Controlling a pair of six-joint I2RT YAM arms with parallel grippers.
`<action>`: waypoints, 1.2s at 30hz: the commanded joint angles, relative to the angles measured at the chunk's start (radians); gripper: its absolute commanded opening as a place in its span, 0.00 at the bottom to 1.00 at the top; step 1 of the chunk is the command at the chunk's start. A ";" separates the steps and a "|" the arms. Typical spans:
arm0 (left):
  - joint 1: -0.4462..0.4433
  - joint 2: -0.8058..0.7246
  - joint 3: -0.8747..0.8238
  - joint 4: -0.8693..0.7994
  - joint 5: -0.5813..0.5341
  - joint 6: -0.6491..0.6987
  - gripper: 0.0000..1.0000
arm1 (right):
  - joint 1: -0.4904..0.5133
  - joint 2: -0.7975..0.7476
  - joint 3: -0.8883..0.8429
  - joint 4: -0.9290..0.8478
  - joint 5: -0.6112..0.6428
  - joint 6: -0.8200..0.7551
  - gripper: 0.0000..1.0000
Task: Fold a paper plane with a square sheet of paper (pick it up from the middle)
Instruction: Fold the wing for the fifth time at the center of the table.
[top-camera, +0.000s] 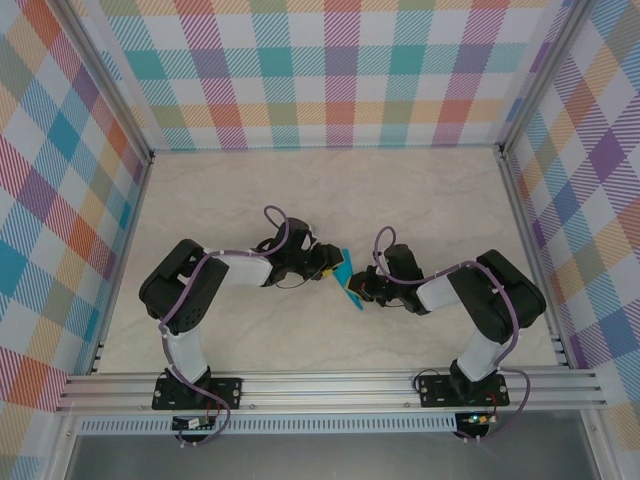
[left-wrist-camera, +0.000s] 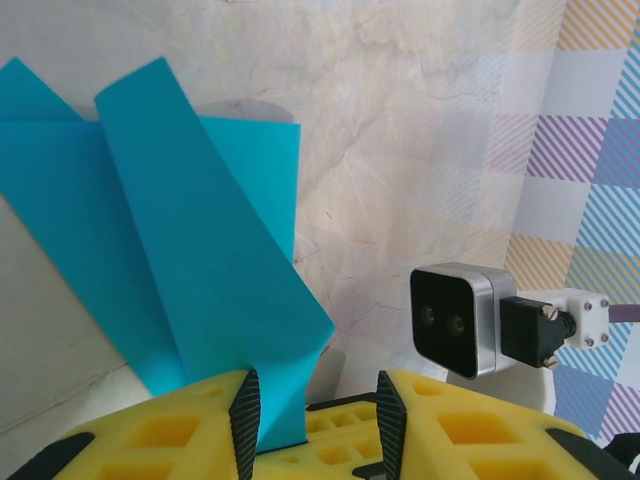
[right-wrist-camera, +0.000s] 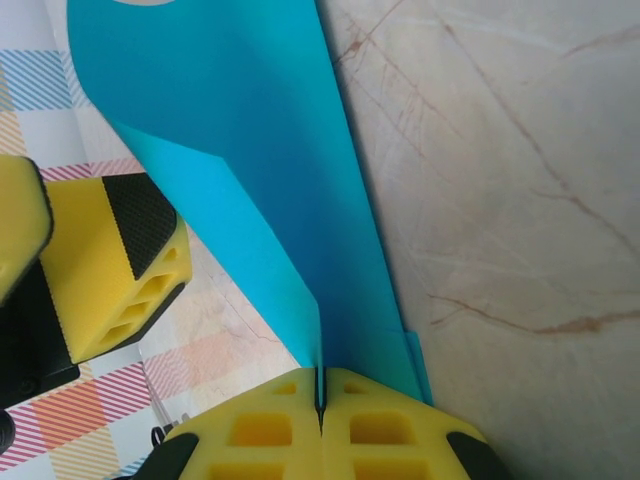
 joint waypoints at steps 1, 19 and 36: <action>-0.011 0.024 0.020 0.052 0.029 -0.016 0.39 | -0.014 0.028 -0.019 -0.047 0.017 0.025 0.02; -0.015 0.088 0.052 0.086 0.068 0.007 0.43 | -0.022 0.064 -0.028 -0.029 0.016 0.064 0.02; -0.018 -0.023 0.005 0.069 0.061 0.060 0.52 | -0.034 0.102 -0.029 -0.054 0.002 0.125 0.01</action>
